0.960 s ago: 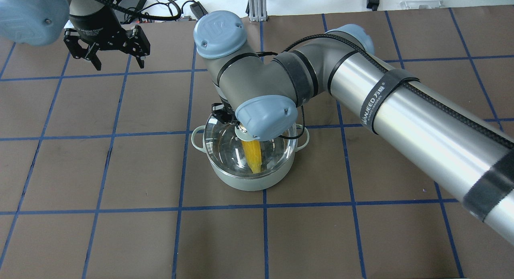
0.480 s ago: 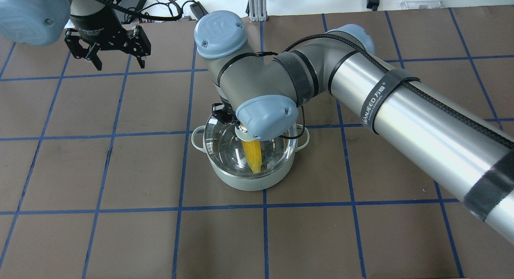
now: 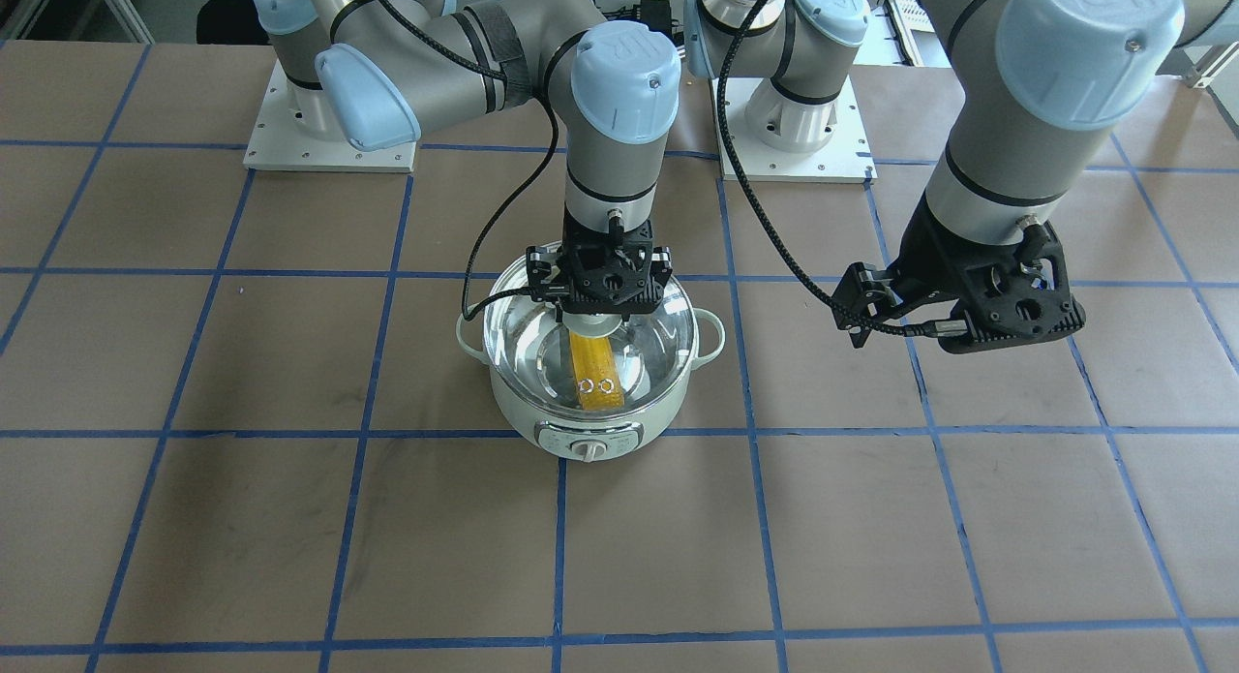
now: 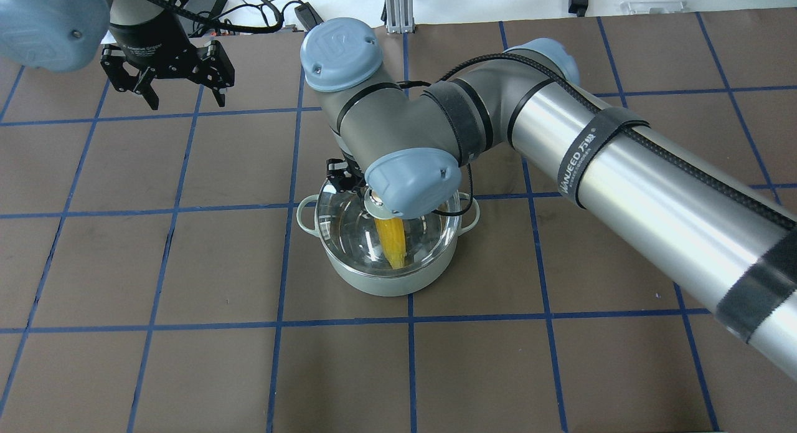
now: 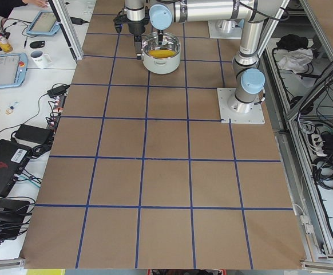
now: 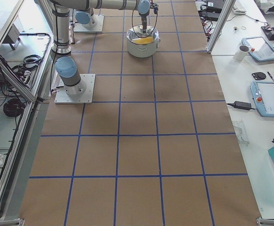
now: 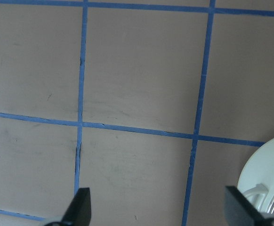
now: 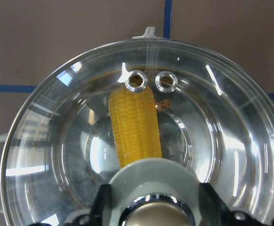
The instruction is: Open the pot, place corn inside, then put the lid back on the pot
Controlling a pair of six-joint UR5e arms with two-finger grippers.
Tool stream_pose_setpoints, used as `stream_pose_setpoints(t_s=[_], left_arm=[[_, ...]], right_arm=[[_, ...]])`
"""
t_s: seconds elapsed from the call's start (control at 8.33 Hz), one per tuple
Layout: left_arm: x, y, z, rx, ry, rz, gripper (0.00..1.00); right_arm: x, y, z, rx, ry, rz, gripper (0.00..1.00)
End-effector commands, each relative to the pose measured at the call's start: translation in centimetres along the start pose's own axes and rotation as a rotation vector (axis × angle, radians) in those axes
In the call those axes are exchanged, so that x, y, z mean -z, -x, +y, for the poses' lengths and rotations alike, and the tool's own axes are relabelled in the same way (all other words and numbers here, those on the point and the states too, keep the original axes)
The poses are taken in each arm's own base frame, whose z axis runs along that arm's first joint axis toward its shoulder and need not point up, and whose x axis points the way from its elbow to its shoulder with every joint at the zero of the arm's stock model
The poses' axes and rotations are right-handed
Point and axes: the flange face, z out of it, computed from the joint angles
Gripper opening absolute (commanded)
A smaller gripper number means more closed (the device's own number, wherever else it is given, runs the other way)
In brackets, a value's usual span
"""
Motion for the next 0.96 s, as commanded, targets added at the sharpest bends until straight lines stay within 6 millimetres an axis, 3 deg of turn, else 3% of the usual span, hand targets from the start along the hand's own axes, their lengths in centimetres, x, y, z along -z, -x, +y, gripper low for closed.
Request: stream_pose_setpoints(t_s=[0.0,0.12,0.36,0.84], left_arm=[[0.01,-0.01,-0.04,-0.001,0.0,0.001,1.0],[0.1,0.01,0.0,-0.002,-0.002,0.001,1.0],[0.01,-0.01,-0.04,-0.001,0.0,0.001,1.0],[0.02,-0.09,-0.02,-0.002,-0.001,0.001,1.0]], right_arm=[[0.06,0.0,-0.03,-0.002,-0.001,0.0,0.86],[0.15,0.0,0.0,-0.008,-0.002,-0.002,0.5],[0.5,-0.04,0.13,-0.014,-0.003,-0.007,0.28],[0.65,-0.06,0.19,-0.017,0.002,-0.017,0.17]])
